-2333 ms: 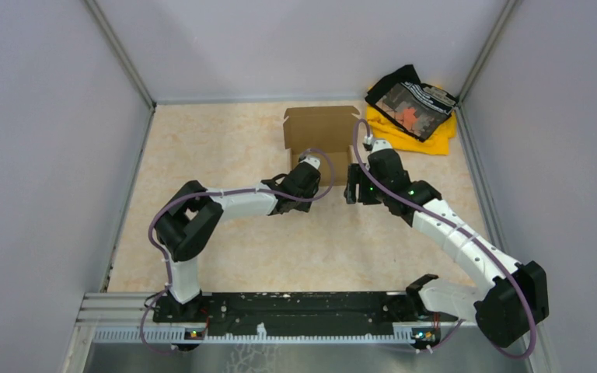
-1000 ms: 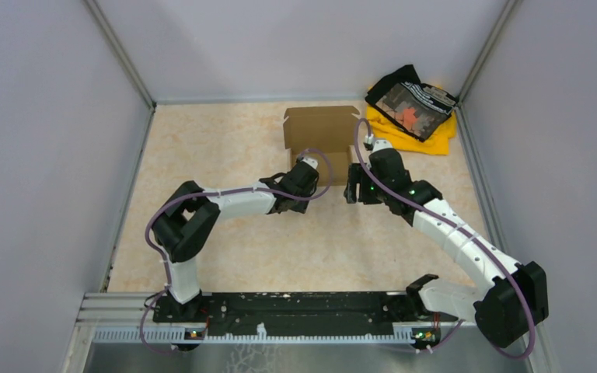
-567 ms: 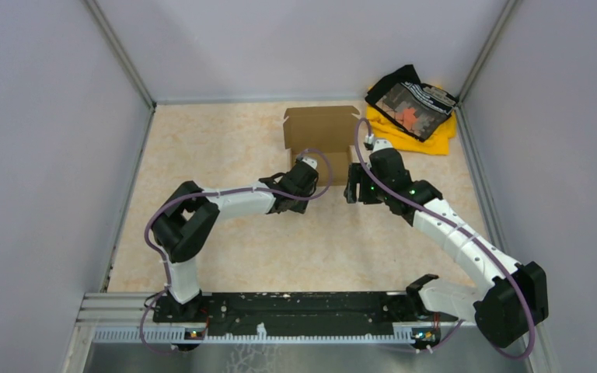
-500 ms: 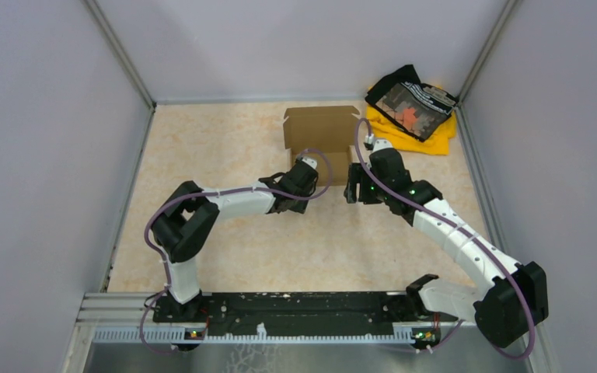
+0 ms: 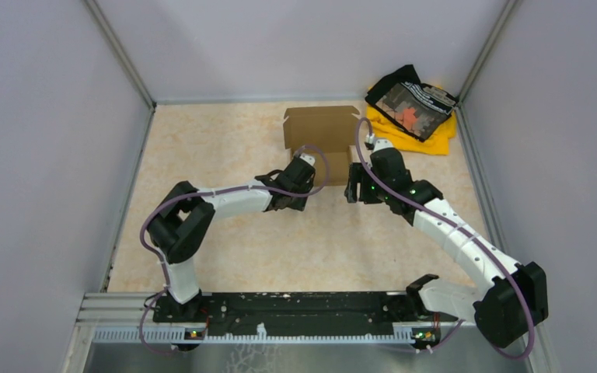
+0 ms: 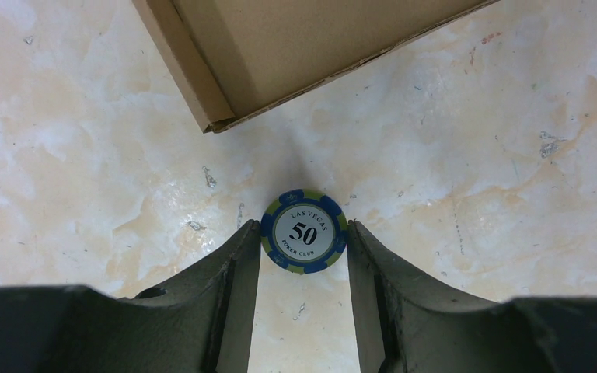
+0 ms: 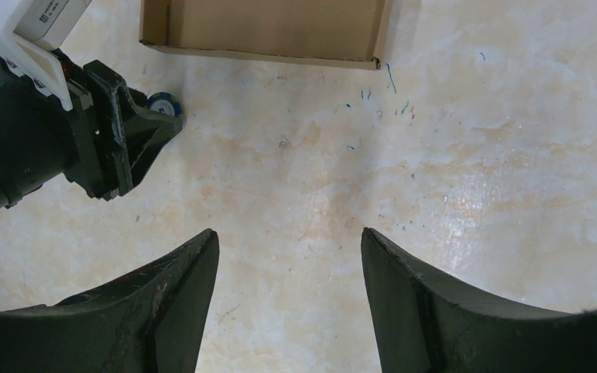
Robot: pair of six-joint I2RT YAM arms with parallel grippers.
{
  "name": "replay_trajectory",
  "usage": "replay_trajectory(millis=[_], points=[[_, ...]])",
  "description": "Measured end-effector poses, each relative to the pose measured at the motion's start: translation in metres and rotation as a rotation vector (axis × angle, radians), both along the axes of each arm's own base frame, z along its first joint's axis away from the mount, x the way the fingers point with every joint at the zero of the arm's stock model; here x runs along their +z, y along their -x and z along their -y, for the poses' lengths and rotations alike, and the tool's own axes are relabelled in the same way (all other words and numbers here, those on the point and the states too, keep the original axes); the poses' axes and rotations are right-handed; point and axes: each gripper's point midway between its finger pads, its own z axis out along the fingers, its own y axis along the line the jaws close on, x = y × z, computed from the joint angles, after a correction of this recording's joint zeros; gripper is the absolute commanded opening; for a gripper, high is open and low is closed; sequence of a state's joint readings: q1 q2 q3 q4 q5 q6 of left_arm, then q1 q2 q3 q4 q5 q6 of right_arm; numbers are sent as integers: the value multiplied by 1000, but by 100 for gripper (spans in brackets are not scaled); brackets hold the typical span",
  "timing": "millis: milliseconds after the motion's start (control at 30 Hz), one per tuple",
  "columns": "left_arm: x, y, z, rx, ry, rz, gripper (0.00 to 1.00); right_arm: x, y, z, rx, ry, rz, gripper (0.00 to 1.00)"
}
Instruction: Fold the paper box
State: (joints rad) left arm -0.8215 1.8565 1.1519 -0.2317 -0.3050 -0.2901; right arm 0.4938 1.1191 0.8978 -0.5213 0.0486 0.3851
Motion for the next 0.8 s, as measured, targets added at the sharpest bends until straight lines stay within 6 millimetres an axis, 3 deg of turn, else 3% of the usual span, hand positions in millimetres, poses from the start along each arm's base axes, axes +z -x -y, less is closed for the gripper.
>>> replay_trajectory(millis=[300, 800], points=[[5, -1, 2, -3, 11, 5, 49, 0, 0, 0, 0, 0, 0, 66], [40, -17, 19, -24, 50, 57, 49, 0, -2, 4, -4, 8, 3, 67]])
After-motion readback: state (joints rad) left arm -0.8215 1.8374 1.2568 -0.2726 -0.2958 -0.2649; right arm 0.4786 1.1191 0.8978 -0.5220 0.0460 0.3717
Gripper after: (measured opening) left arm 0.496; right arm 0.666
